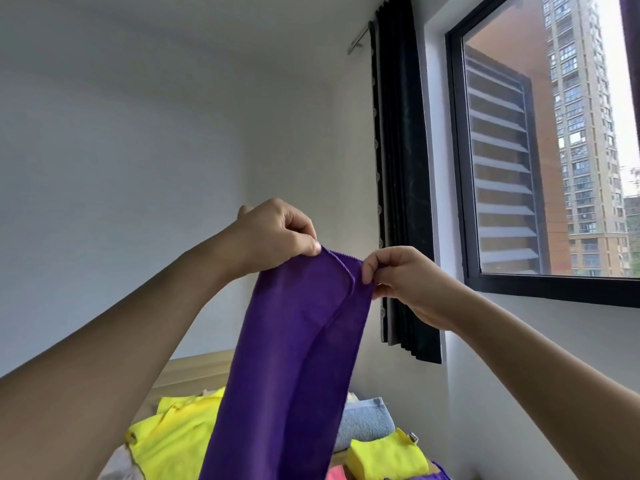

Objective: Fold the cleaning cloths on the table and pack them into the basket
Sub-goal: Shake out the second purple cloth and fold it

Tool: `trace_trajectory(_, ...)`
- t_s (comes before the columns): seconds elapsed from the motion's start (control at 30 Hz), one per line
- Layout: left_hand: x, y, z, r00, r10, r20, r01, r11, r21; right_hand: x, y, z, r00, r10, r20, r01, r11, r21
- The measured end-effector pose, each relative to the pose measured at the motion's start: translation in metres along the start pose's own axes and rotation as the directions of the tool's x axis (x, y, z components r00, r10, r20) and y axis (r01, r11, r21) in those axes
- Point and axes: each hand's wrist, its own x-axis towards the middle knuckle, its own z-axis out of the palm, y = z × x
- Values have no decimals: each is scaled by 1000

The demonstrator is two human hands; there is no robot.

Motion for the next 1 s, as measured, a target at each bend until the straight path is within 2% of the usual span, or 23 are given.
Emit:
trace_trajectory(0.1, -3, 4, 5, 999, -42, -21, 43, 997, 58, 0, -5, 1, 1000, 22, 21, -24, 996, 90)
trace_trajectory(0.17, -3, 4, 7, 998, -45, -37, 48, 996, 73, -2, -8, 1, 997, 16, 71, -20, 998, 63)
trace_trajectory(0.33, -1, 2, 5, 996, -36, -79, 43, 996, 84, -4, -13, 8, 999, 0, 35, 8, 974, -228)
trace_trajectory(0.43, 0, 2, 3, 1000, -4, 10, 3, 998, 57, 0, -11, 9, 988, -156, -9, 137, 892, -431)
trace_trajectory(0.47, 1, 2, 3, 999, 4, 41, -6, 999, 52, 1, -10, 9, 981, -192, -33, 157, 879, -450)
trace_trajectory(0.6, -5, 4, 1, 990, 20, 141, -30, 997, 65, 3, -5, -1, 983, -162, -88, 132, 952, -278)
trace_trajectory(0.73, -15, 6, 2, 962, 67, 265, -89, 994, 69, 4, -3, -13, 995, -100, -17, 94, 972, -216)
trace_trajectory(0.83, -20, 3, 9, 959, 72, 274, -163, 931, 326, 3, -1, -17, 997, -72, 5, 71, 975, -212)
trace_trajectory(0.93, -22, -2, 14, 959, 56, 279, -218, 774, 594, 1, 1, -23, 998, -64, -9, 61, 977, -205)
trace_trajectory(1.0, -24, -5, 17, 966, 96, 240, -243, 649, 721, 1, 2, -25, 997, -66, -26, 58, 970, -236)
